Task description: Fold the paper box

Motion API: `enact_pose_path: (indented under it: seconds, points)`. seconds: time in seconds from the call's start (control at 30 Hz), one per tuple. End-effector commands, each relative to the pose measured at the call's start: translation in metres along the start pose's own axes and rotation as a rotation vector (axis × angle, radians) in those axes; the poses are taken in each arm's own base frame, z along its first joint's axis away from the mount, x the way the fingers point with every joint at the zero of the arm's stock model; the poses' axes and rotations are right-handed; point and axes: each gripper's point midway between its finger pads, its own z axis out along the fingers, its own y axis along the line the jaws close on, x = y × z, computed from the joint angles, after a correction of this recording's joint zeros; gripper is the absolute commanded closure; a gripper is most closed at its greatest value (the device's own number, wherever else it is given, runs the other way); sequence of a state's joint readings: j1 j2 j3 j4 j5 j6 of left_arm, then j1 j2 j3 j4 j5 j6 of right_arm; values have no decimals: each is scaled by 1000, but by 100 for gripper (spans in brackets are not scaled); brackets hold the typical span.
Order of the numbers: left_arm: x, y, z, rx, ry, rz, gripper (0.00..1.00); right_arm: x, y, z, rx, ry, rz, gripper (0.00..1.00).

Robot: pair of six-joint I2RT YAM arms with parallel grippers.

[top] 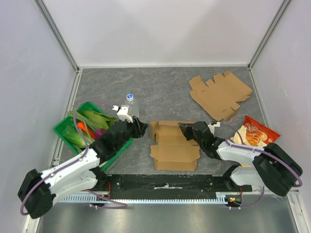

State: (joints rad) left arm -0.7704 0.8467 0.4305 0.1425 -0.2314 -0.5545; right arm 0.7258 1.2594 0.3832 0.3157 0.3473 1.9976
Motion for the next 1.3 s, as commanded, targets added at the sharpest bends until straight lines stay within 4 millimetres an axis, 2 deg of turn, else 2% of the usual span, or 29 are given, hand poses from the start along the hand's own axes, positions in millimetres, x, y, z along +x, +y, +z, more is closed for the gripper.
enact_pose_path:
  seconds: [0.0,0.07,0.2,0.23,0.33,0.43,0.47,0.53,0.57,0.6,0.67,0.7,0.77,0.93,1.13,1.23,1.27]
  points:
    - [34,19,7,-129,204,-11,55,2,20,-6,-97,40,33,99]
    - [47,23,13,-153,261,5,55,1,23,-8,-115,40,-5,99]
    - [51,20,15,-120,263,6,51,3,45,-17,-220,48,-71,100]
    - [49,17,15,-109,249,7,47,5,59,-22,-276,55,-73,100]
    - [47,15,14,-86,236,21,44,7,79,-29,-361,50,-131,100]
    - [40,24,16,-124,212,11,45,10,86,-30,-401,54,-204,98]
    - [35,22,18,-110,193,-1,46,11,82,-27,-398,60,-226,98]
    - [35,28,19,-134,188,-29,50,14,82,-28,-429,83,-260,100]
    - [36,32,19,-144,184,-35,50,13,69,-24,-411,88,-279,100]
    - [37,35,19,-151,180,-46,50,15,73,-27,-445,95,-285,100]
    - [36,33,21,-117,172,-59,49,15,58,-21,-419,99,-323,100]
    - [37,33,22,-108,178,-54,47,15,61,-22,-444,101,-327,100]
    - [35,31,23,-102,182,-52,45,15,48,-15,-414,109,-353,100]
    - [40,33,26,-107,211,-28,43,10,44,-14,-429,103,-373,100]
    - [46,15,34,-24,268,31,41,0,38,-12,-397,109,-291,100]
    - [55,12,42,-31,310,74,38,5,38,-9,-383,141,-240,100]
    - [52,11,50,-56,310,92,38,6,39,-6,-377,146,-230,100]
